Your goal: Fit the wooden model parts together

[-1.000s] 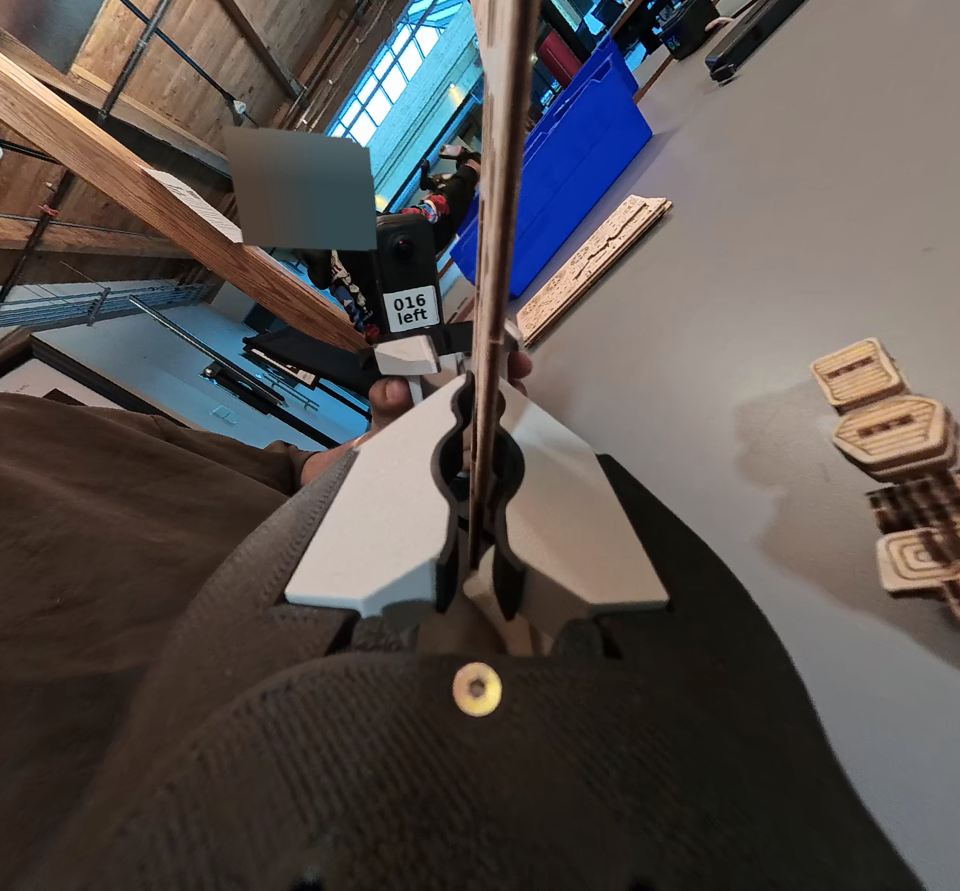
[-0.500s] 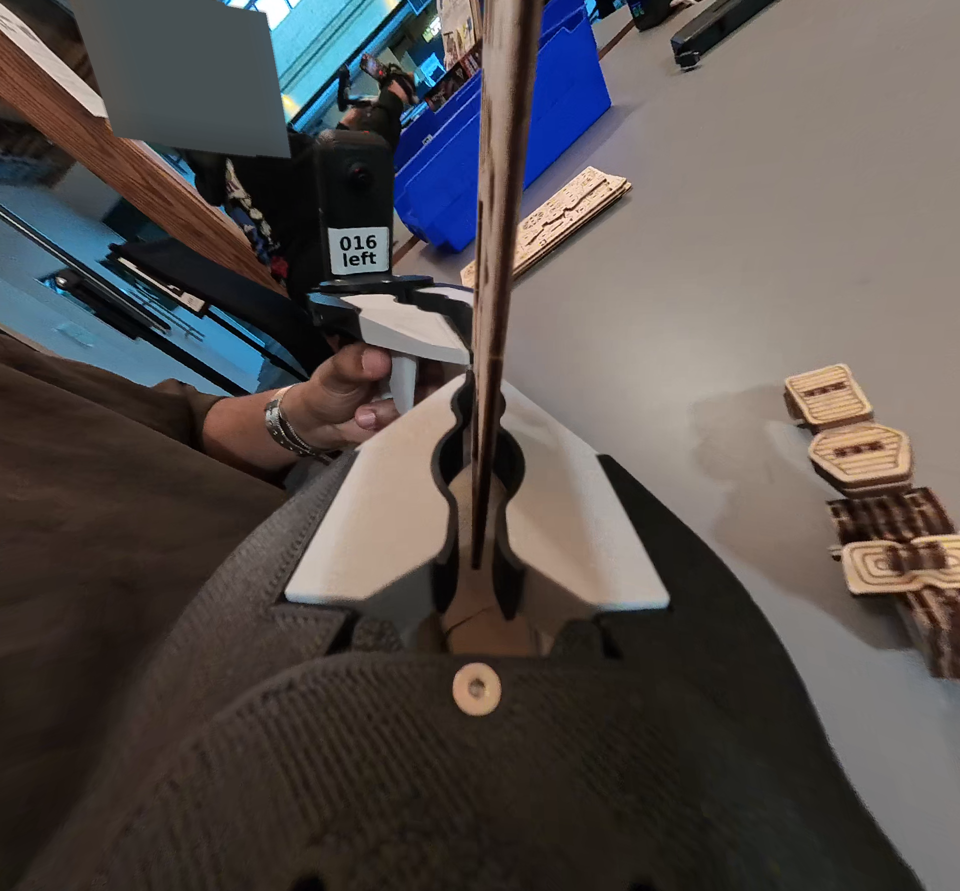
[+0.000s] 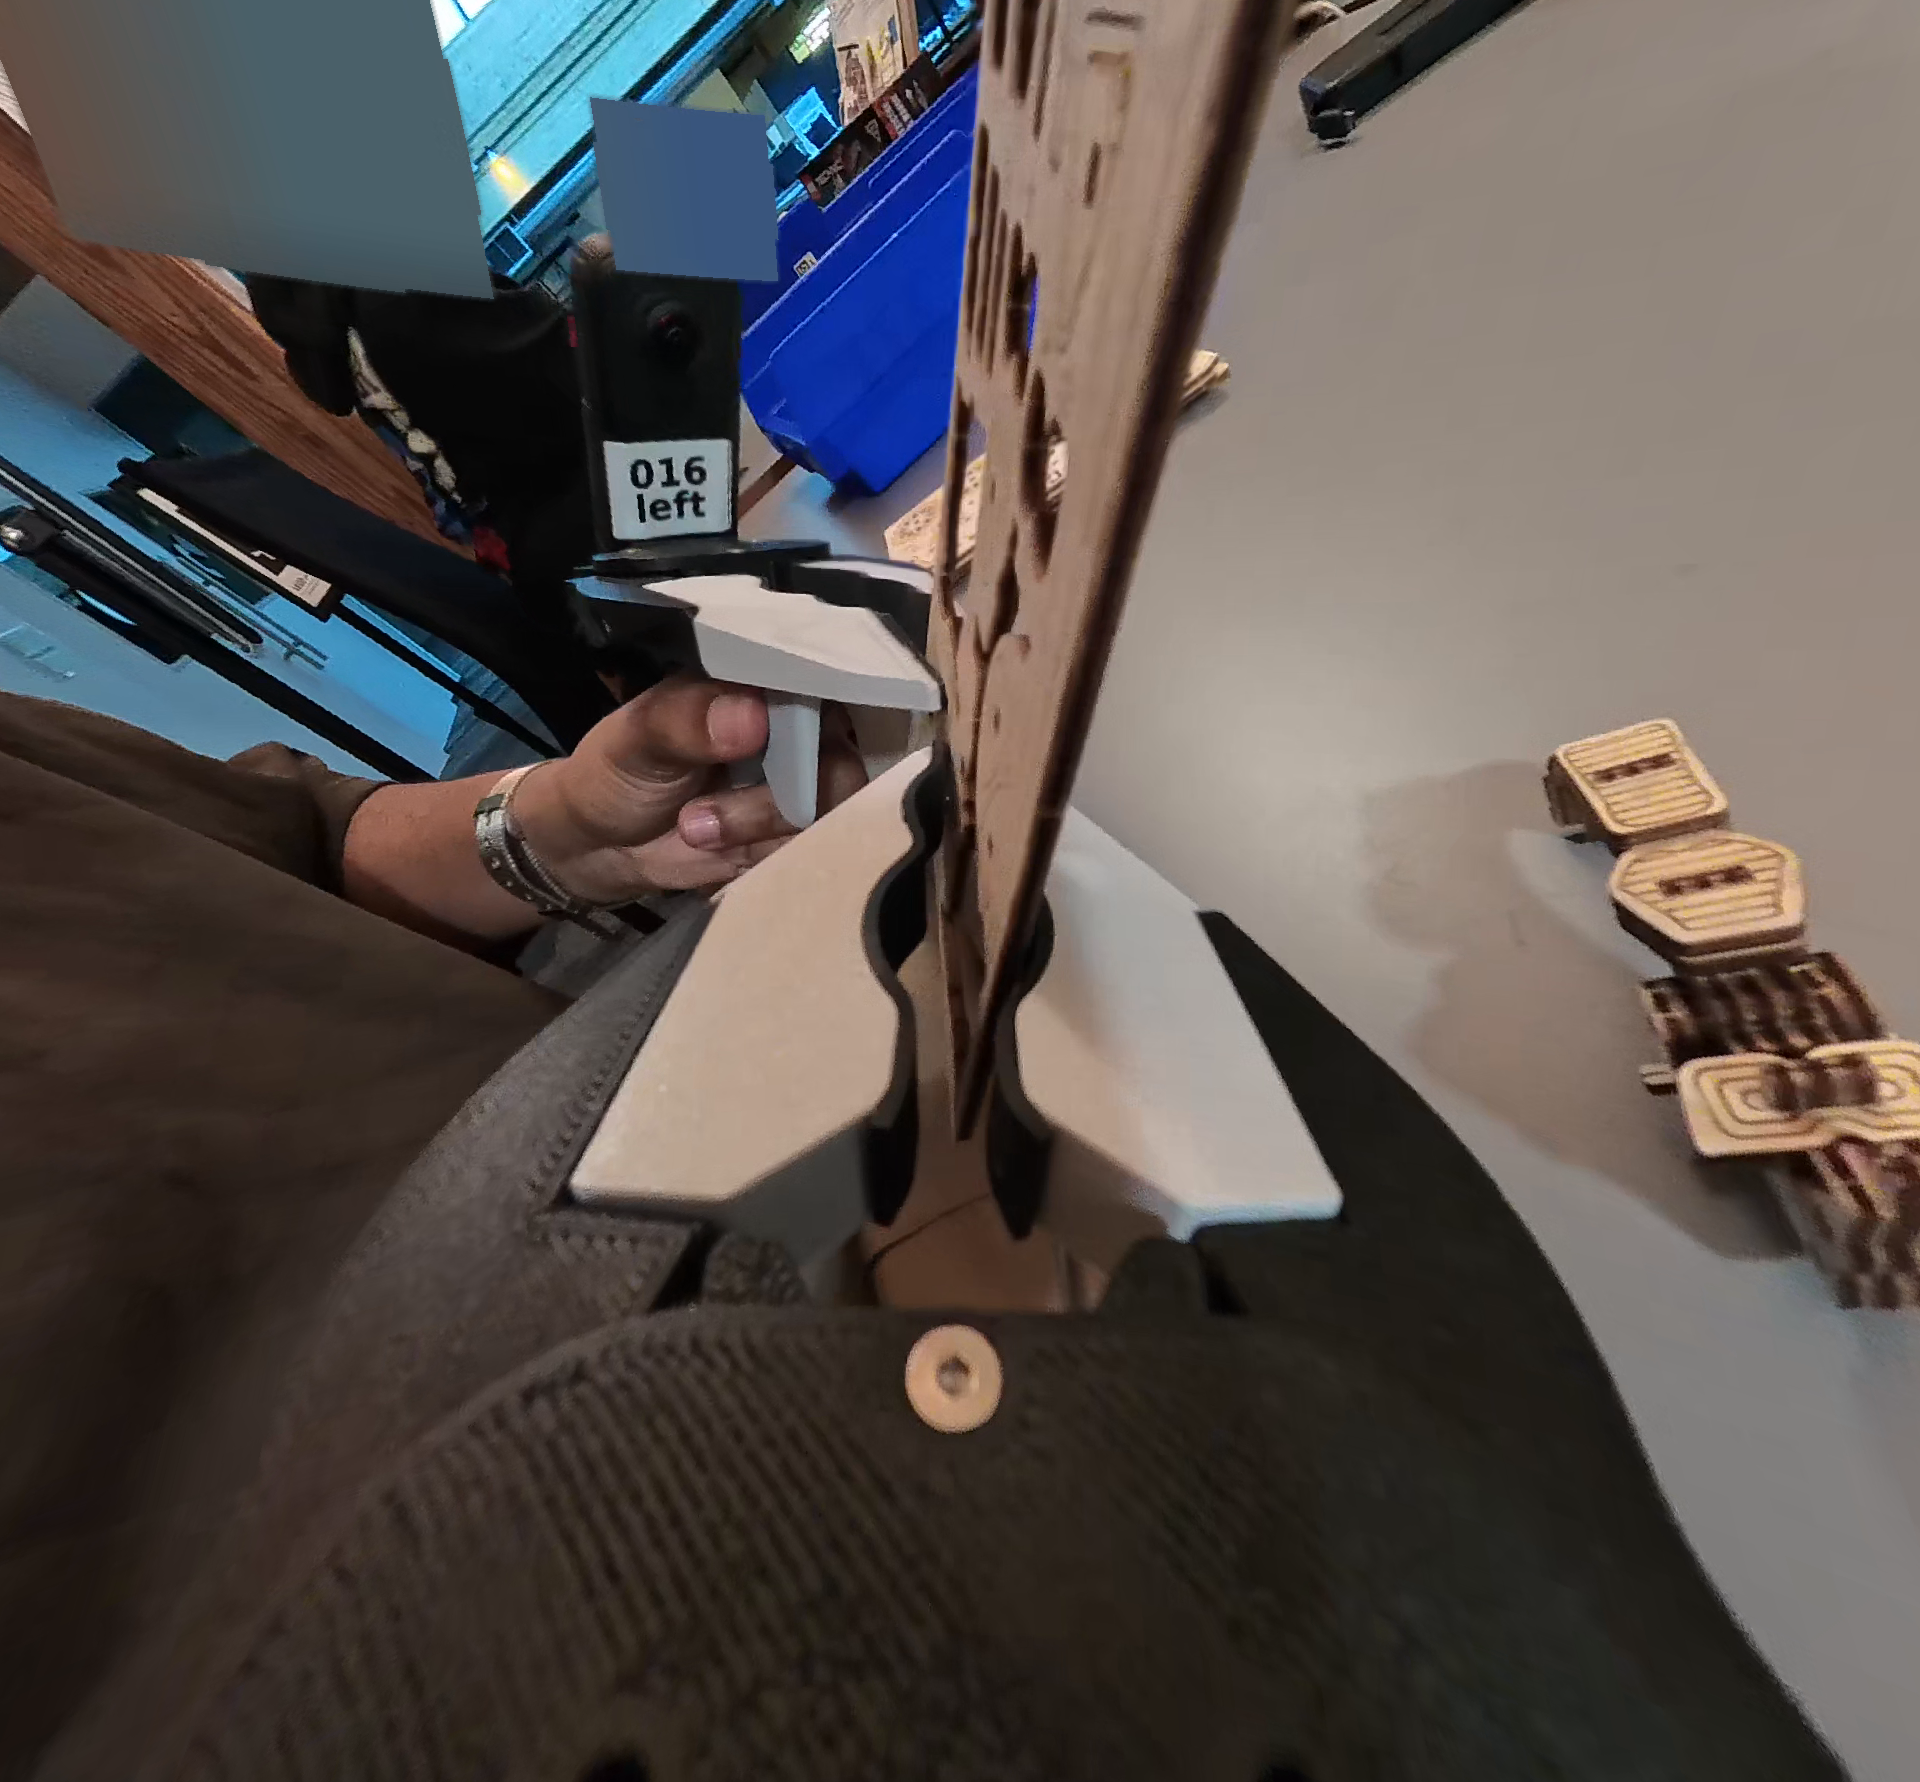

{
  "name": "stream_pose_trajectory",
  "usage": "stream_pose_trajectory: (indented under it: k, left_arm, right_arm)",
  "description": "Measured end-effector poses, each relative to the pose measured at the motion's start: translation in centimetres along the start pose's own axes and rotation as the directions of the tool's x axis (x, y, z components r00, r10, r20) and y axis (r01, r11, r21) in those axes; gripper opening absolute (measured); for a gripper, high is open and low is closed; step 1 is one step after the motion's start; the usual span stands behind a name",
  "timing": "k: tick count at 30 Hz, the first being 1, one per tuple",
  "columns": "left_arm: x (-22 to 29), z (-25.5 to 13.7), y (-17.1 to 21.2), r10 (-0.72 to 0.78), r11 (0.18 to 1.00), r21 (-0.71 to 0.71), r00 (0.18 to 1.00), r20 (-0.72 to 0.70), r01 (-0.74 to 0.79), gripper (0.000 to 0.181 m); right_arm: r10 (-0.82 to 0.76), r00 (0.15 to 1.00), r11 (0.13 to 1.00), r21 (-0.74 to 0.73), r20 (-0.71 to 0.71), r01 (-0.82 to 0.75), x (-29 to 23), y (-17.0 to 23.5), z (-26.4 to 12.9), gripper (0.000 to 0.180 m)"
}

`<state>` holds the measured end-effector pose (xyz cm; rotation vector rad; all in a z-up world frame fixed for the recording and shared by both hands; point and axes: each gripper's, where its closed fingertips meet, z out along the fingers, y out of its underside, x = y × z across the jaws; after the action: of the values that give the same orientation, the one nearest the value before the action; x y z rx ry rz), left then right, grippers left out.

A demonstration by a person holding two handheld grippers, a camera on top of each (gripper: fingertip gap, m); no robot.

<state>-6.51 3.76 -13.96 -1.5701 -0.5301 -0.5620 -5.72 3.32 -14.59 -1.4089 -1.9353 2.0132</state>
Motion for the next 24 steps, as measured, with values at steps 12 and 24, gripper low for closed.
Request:
stream_pose_trajectory:
  k: [12, 24]
  left_arm:
    - [-1.2, 0.3, 0.6, -0.057, 0.998, 0.022, 0.994, 0.089, 0.055, 0.006]
    - [-1.2, 0.2, 0.4, -0.012, 1.000, 0.025, 0.993, 0.115, 0.009, 0.008]
  right_arm:
    - [-0.074, 0.993, 0.997, -0.034, -0.095, 0.071, 0.9, 0.6, 0.3, 0.002]
    - [-0.183, 0.974, 0.983, -0.029, -0.131, 0.181, 0.5, 0.3, 0.4, 0.002]
